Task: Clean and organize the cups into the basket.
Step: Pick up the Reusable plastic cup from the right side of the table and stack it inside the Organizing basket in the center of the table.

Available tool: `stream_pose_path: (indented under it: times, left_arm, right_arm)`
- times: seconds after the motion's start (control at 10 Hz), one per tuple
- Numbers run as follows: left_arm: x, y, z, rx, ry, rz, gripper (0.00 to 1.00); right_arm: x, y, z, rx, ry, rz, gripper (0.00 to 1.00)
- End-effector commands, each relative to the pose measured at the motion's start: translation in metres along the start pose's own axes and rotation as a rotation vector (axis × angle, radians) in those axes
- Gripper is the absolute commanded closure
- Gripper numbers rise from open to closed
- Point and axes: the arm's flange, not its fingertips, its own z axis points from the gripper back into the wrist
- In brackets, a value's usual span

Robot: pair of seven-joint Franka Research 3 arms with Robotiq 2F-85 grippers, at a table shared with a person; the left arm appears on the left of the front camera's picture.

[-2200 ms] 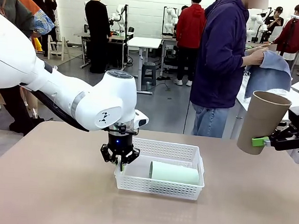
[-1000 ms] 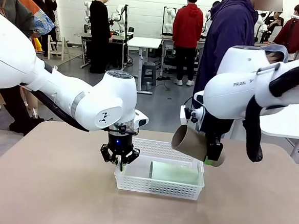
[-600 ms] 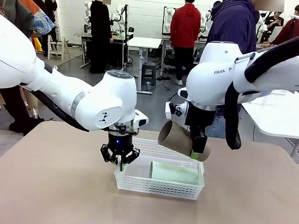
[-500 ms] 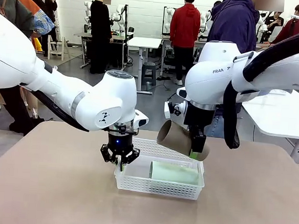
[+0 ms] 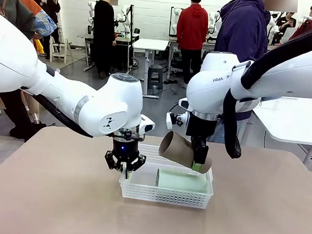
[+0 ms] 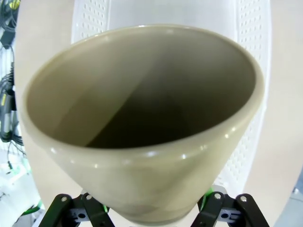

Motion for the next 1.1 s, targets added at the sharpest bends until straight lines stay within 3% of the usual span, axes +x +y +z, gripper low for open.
stream_pose_path:
  times: [0.0, 1.0]
  left_arm:
    - [-0.002, 0.001, 0.002, 0.000, -0.006, -0.003, 1.00]
    - [-0.002, 0.001, 0.002, 0.000, -0.006, -0.003, 1.00]
  right_arm:
    - [0.004, -0.013, -0.005, 0.029, -0.011, 0.027, 0.20]
    - [0.006, -0.046, -0.048, 0.067, 0.003, 0.102, 0.20]
